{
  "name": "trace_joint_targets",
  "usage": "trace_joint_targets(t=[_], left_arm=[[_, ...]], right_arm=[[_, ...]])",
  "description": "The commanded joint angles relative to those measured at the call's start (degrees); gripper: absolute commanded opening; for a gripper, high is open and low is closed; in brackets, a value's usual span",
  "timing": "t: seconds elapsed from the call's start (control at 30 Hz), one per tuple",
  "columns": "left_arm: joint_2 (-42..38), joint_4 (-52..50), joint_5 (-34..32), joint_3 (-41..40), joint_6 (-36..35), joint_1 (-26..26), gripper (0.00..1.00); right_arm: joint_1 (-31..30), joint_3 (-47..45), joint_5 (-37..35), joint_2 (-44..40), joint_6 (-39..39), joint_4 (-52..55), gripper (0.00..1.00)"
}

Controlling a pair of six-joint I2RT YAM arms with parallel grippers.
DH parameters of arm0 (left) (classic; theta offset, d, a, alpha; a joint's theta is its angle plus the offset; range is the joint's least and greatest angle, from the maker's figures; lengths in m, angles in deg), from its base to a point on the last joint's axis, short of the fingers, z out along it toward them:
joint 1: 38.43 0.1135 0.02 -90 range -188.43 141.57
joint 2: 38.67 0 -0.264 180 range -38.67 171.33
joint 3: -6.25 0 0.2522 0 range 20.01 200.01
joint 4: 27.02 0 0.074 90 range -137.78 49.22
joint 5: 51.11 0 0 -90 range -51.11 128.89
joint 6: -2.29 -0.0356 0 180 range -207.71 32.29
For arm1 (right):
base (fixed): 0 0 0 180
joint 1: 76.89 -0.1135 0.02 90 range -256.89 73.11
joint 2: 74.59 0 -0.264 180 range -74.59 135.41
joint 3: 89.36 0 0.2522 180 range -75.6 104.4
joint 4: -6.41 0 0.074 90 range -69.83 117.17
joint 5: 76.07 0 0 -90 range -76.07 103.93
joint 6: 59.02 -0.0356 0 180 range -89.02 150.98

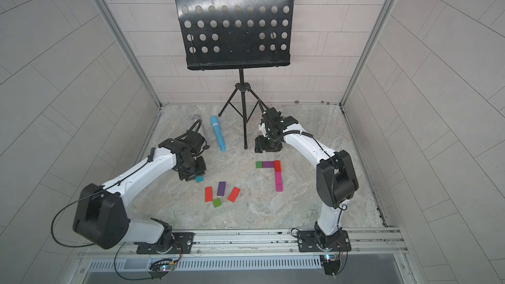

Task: Assemble the number 7 with building blocks
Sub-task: Pick up the building block from the center of the board, then place the building block at the center of the board.

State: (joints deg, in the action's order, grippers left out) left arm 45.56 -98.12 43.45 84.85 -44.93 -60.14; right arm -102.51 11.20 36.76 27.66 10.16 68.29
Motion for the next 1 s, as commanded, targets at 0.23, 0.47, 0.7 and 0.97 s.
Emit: trace_joint_targets(t=[0.23,0.47,0.7,0.97], left_arm=[[20.0,-3.2,2.0,18.1,-26.9,0.4,0.28],[25.8,-1.2,4.5,19.7,-30.3,0.6,0.28],[30.4,-0.2,6.1,21.2,-28.7,2.8,0.27],[33.3,-0.5,7.9,22.4,-28.1,3.3,0.27]], right_arm=[[-2.1,2.7,-2.0,4.2,0.2,1.9,0.63],[-4.0,3.1,-3.9,5.8,-2.7,1.6,0.63],[-4.9,4.3,-5.3,6.8,-6.0,1.6,0.63],[-5.1,4.1,-6.9,6.6,-8.2,1.8,0.62]])
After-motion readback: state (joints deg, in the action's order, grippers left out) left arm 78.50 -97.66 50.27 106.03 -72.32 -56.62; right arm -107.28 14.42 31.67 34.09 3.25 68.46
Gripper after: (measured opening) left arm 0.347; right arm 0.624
